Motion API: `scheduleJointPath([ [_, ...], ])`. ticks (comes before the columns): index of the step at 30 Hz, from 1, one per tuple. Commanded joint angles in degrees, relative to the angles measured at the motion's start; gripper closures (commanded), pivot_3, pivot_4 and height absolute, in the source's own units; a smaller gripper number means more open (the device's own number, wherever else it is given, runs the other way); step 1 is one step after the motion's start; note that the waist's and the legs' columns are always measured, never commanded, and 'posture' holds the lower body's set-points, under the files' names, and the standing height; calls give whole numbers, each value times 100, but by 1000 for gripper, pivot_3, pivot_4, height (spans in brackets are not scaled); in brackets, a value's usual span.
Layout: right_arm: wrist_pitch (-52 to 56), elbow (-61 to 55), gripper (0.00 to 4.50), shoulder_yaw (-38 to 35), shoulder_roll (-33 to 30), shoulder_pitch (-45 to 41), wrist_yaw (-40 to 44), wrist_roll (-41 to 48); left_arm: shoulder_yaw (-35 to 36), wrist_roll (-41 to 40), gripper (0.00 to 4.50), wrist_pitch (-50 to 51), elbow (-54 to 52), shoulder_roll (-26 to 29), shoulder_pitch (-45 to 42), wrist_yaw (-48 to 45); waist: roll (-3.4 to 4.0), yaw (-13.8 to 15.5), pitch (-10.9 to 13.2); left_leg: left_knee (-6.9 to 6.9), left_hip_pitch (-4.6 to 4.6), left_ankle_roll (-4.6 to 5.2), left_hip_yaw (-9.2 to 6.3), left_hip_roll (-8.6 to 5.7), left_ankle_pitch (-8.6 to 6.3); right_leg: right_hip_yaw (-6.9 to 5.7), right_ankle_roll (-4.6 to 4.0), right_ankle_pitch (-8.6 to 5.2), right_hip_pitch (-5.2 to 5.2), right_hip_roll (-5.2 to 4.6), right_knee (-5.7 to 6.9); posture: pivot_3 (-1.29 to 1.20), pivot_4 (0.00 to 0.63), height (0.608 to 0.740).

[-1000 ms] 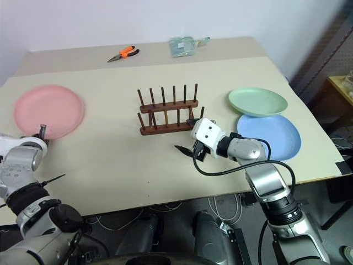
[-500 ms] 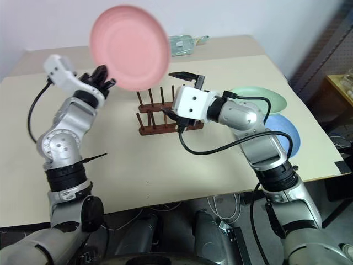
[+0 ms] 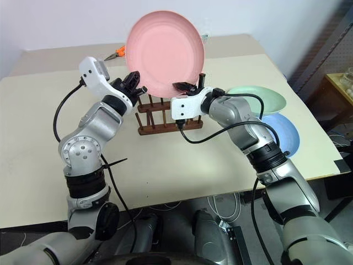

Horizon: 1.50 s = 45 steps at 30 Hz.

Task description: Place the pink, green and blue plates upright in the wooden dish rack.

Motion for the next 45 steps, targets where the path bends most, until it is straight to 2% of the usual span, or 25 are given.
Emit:
scheduleJointPath([
  [1,-61,-136,4500,-240,22,-57,-272,-133,38,-206,3788,12,-136,-64,-48,-90,1,3,4,0,0,0,1,-1,0,1,0,0,0,-2,0,0,150,739],
  [2,-83,-157,4500,-251,9,-39,-293,-184,129,-278,3465,-85,-117,-113,-119,-106,0,3,4,0,-1,0,0,-1,0,1,0,0,0,-2,-1,0,150,739],
  [6,-103,-267,4500,-450,-142,103,-345,-178,552,-188,1423,-759,-50,127,-484,-294,-7,12,13,2,-2,0,-1,-1,0,0,0,0,0,-2,-1,0,150,739],
  [11,92,-671,4500,-1313,-113,491,-113,994,-161,1150,1423,-1298,91,1654,-108,-1463,1,-21,17,-9,4,0,18,-1,0,4,-1,0,0,2,-1,0,150,739],
  [13,763,-1262,4500,-1907,125,758,429,2441,-832,1872,1423,-1895,67,2495,502,-2535,2,-23,18,-11,4,1,21,1,0,6,-1,0,0,1,-1,0,150,739],
  [15,2281,-2193,4500,-2533,433,1039,907,4479,-1118,1754,1423,-2215,-106,2931,1212,-3668,11,-25,22,-15,5,3,20,7,-2,7,-2,-1,-1,1,0,0,150,739],
  [17,3626,-2855,4500,-3060,699,1154,827,6237,-1369,1663,1423,-2399,-293,3214,1695,-4463,14,-23,27,-18,4,8,3,16,-4,11,-9,-4,-1,-5,1,0,150,739],
  [19,4361,-3140,4500,-3439,865,1193,551,7309,-1583,1524,1423,-2386,-490,3383,2039,-5068,21,-15,36,-15,1,14,-2,18,-8,11,-25,-13,-3,-9,-1,0,150,739],
  [20,4584,-3200,4500,-3529,888,1205,441,7567,-1651,1541,1423,-2421,-546,3427,2145,-5259,23,-5,37,-15,0,14,-4,18,-8,11,-28,-14,-3,-11,-2,0,150,739],
  [24,5007,-3323,4500,-3573,906,1379,143,7953,-1789,1575,1423,-2342,-684,3362,2295,-5542,30,3,41,-8,0,14,-5,18,-8,7,-37,-20,-1,-14,-3,0,150,739],
  [29,5062,-3242,4500,-3492,980,1520,-74,7974,-1880,1662,1423,-2245,-785,3271,2320,-5651,50,-10,53,-10,-5,15,3,17,-8,7,-33,-21,-8,-13,-2,0,150,739],
  [39,5026,-2449,4500,-3465,901,1682,191,7772,-1966,1623,1423,-2021,-1017,3129,2329,-5684,54,-7,55,-6,-5,16,5,16,-8,7,-31,-21,-8,-9,1,0,150,739],
  [42,5018,-2172,3466,-3507,929,1614,145,7691,-1996,1614,1358,-1959,-1071,3060,2299,-5667,54,-16,55,-6,-4,16,5,17,-8,7,-31,-21,-8,-8,1,0,150,739],
  [45,4841,-2182,1958,-3408,845,1639,244,7444,-2010,1634,1358,-1929,-1106,3013,2303,-5663,56,-14,57,-6,-4,16,5,17,-8,7,-31,-21,-8,-6,2,0,150,739],
])
